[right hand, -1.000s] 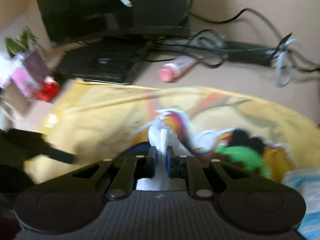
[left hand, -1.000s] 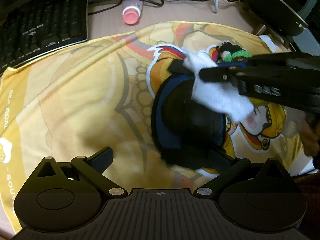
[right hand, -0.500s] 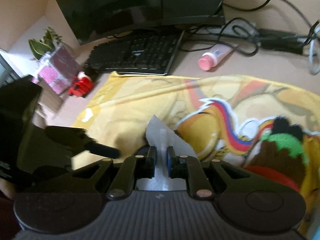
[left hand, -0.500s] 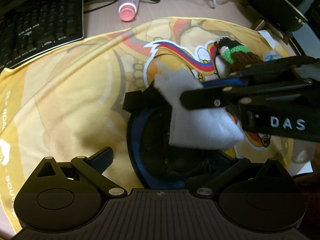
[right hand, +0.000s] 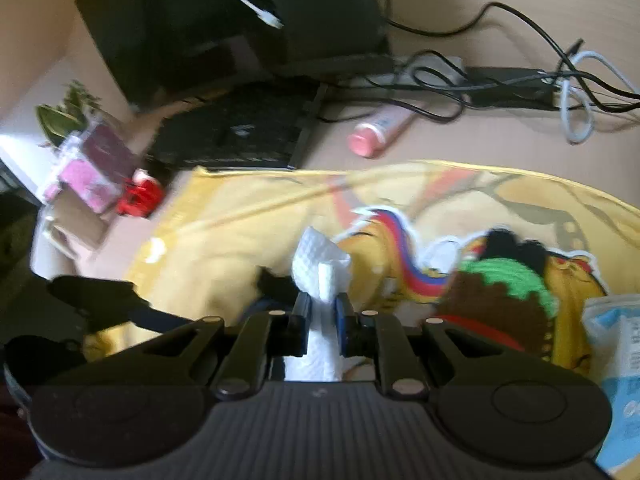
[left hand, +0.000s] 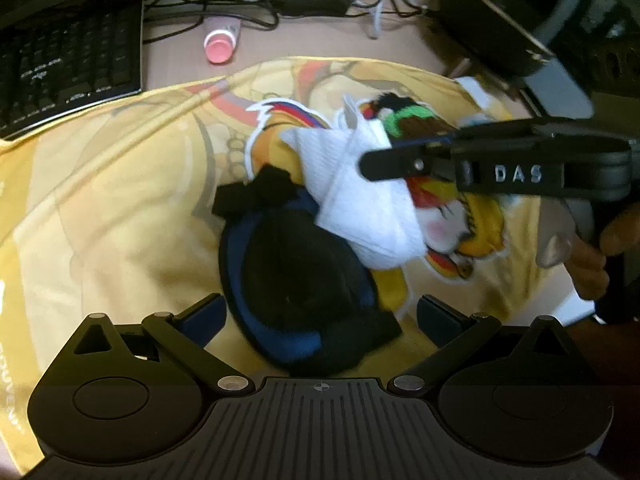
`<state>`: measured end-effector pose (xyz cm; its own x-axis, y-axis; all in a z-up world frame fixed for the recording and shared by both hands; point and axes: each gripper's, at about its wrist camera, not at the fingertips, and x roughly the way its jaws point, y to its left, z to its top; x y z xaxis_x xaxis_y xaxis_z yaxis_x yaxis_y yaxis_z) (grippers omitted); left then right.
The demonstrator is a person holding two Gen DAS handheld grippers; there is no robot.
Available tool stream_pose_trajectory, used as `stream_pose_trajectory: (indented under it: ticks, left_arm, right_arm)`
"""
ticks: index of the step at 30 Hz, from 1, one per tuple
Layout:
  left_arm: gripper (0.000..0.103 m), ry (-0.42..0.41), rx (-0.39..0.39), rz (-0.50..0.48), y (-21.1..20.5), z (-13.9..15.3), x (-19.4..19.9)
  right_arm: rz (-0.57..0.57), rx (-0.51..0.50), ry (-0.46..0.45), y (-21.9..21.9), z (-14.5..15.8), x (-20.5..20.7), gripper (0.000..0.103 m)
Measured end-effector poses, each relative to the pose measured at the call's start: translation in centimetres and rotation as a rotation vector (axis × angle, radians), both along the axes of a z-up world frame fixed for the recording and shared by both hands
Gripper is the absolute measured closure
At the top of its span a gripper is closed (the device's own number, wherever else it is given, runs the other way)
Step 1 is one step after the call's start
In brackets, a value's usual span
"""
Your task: Clean container
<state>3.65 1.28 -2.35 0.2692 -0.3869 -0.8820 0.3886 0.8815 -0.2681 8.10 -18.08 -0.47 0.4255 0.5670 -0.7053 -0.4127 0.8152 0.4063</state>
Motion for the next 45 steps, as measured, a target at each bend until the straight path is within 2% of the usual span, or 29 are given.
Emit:
stream_pose_trajectory:
  ticks: [4,6,8,11,13,17,19,21,22,23,26,30,35,36,37,38,39,40,41,43,45]
  left_arm:
    - [0.000,0.024,0.030,-0.019,0.2,-0.2,-1.6]
    - [0.000,0.049,0.041,-0.013,-0.1,-0.8,-2.0]
    - [0.000,0.064,0.053,-0.017,-0.7,-1.3,-2.1]
    - [0.000,0.076,0.041,-0.045,-1.8,-1.8,-2.2]
    - [0.000,0.083,0.019,-0.076,-2.5,-2.1,-2.1]
    - [0.000,0.075,0.025,-0.112,-3.8,-2.7,-1.5]
    - [0.000,0.066,0.019,-0.108,-4.0,-2.8,-1.1]
    - [0.000,0.050,0.011,-0.091,-3.9,-2.7,-0.7]
    - [0.000,0.034,0.006,-0.076,-3.8,-2.6,-0.4]
    - [0.000,0.015,0.002,-0.055,-3.6,-2.5,-0.1]
    - [0.000,-0.055,0.020,0.009,-2.9,-2.1,0.8]
    - [0.000,-0.067,0.069,0.025,-2.6,-1.8,1.4]
    - [0.000,-0.062,0.092,0.007,-2.7,-1.0,0.3]
    - [0.000,-0.063,0.093,0.010,-2.5,-0.8,0.1]
    - [0.000,-0.064,0.094,0.013,-2.4,-0.5,0.0]
    - [0.000,-0.064,0.093,0.014,-2.3,-0.3,-0.2]
    - [0.000,-0.064,0.090,0.013,-2.1,-0.2,-0.4]
    - [0.000,-0.062,0.087,0.012,-2.1,0.0,-0.5]
    - [0.000,-0.057,0.082,0.007,-2.1,0.0,-0.6]
    - [0.000,-0.025,0.050,-0.020,-2.1,0.2,-0.9]
    - [0.000,0.022,-0.016,-0.069,-2.1,0.2,-1.3]
  right_arm:
    - [0.072,0.117,0.045,1.5,0.5,-1.6,0.088]
    - [0.130,0.125,0.070,2.7,-0.1,-2.5,0.088]
    - [0.155,0.078,0.092,3.6,-0.9,-3.1,0.088]
    - [0.133,0.050,0.109,3.1,-1.5,-3.7,0.088]
    - [0.095,0.025,0.094,2.0,-1.5,-3.9,0.088]
    - [-0.016,-0.122,0.030,0.0,-2.1,-4.1,0.088]
    - [-0.063,-0.149,0.024,-1.1,-2.3,-4.0,0.088]
    - [-0.091,-0.150,0.016,-1.5,-2.1,-3.9,0.081]
    - [-0.100,-0.153,0.008,-1.6,-1.9,-3.9,0.069]
    - [-0.098,-0.156,-0.008,-1.4,-1.7,-3.8,0.062]
    - [-0.080,-0.148,-0.033,-0.6,-1.4,-3.4,0.052]
    - [-0.057,-0.101,-0.008,0.9,-2.1,-1.8,0.048]
    - [0.023,-0.112,-0.064,3.4,-2.2,-0.9,0.046]
    - [0.040,-0.114,-0.071,3.9,-2.2,-0.8,0.047]
    - [0.059,-0.130,-0.082,4.5,-2.2,-0.9,0.054]
    - [0.068,-0.144,-0.096,4.8,-2.3,-1.0,0.069]
    - [0.076,-0.158,-0.111,5.1,-2.4,-1.1,0.075]
    - [0.075,-0.168,-0.120,5.3,-2.4,-1.1,0.087]
    - [0.075,-0.184,-0.125,5.4,-2.4,-1.0,0.092]
    - [0.048,-0.215,-0.153,4.9,-2.2,-0.9,0.093]
    - [0.014,-0.219,-0.172,3.6,-1.5,-0.5,0.093]
